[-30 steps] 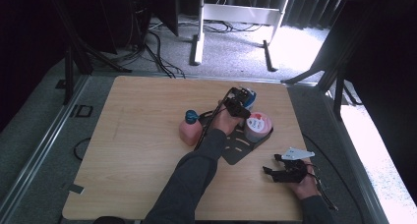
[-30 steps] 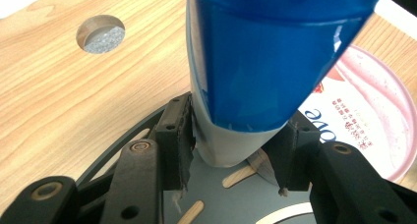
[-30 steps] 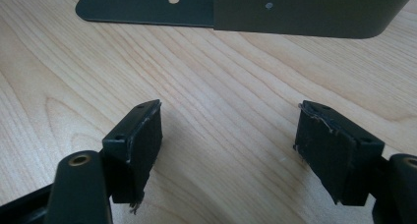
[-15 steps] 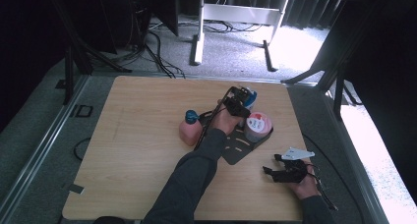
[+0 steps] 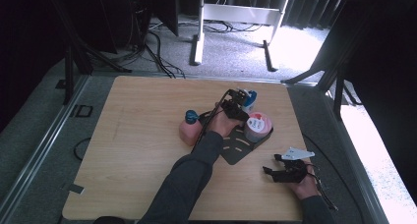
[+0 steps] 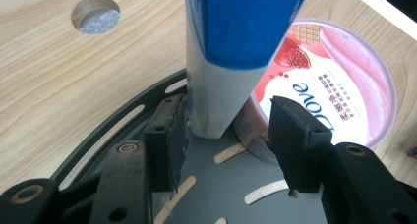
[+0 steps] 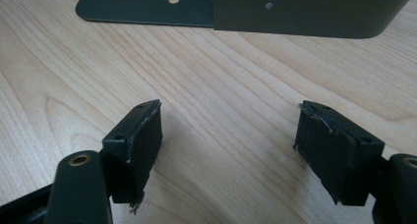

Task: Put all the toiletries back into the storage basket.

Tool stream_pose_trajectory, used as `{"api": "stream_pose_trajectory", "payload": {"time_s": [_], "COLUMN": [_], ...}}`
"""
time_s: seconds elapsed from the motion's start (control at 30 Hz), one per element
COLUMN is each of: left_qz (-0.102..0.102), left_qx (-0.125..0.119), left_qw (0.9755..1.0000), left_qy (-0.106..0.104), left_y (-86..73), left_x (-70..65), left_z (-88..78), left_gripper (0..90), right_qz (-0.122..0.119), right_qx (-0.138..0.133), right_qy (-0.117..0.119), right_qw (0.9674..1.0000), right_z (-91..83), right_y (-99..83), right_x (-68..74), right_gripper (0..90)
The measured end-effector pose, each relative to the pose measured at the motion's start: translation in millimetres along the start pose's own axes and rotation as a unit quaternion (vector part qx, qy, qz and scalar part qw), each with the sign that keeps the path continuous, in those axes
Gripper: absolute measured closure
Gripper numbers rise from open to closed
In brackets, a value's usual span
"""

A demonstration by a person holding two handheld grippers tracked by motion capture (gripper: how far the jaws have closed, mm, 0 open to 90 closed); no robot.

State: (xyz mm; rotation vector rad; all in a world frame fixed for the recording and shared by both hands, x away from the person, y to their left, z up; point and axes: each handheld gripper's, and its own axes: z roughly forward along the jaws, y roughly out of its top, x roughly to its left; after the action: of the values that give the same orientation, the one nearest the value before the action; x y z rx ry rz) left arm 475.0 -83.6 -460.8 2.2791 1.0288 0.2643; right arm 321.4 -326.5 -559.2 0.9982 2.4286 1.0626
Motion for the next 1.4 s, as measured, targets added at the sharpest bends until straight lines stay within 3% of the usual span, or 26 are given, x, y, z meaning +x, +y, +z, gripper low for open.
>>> {"api": "stream_pose_trajectory", "payload": {"time_s": [0.23, 0.37, 0.9, 1.4], "left_qz": [0.019, 0.032, 0.042, 0.055], "left_qx": [0.005, -0.004, -0.052, -0.069], "left_qw": [0.9998, 0.9994, 0.9978, 0.9960], "left_qy": [0.005, 0.008, 0.009, 0.014], "left_y": [-8.5, -13.2, -33.4, -49.1], "left_x": [0.2, -0.9, 4.6, 11.9], "left_z": [-13.4, -22.4, -61.5, -79.5], "left_gripper": [47.9, 48.5, 49.4, 40.5], "right_qz": [0.000, 0.000, 0.000, 0.000], "right_qx": [0.000, 0.000, 0.000, 0.001], "right_qy": [0.000, 0.000, 0.000, 0.000], "right_qw": [1.0000, 1.0000, 1.0000, 1.0000], "right_z": [0.0, 0.0, -0.1, -0.1], "right_y": [0.0, 0.0, 0.0, 0.0], "right_x": [0.0, 0.1, 0.0, 0.0], "right_gripper": [25.4, 25.4, 25.4, 25.5]}}
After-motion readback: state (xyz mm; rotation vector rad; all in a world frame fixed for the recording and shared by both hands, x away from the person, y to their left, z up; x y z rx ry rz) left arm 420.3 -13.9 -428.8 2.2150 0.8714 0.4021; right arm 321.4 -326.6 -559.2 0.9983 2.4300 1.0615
